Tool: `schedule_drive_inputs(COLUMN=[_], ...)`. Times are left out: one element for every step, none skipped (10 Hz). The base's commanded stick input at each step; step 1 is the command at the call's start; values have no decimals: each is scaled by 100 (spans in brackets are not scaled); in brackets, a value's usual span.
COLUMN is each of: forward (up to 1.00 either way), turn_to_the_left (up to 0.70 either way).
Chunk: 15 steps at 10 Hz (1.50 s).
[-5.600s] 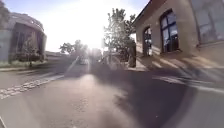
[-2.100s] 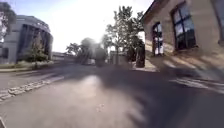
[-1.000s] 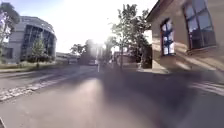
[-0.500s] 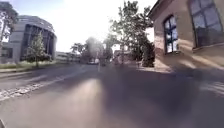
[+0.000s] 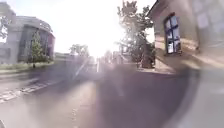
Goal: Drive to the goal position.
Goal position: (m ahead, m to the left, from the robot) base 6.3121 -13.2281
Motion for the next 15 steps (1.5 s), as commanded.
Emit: schedule_drive_inputs(forward=[70,70,70,70,70,70,70,70,70,70,70,70,70,70,70], turn_to_the_left=[-14,-14,-14,-9,-4,0,0,0,0,0,0,0,0,0,0])
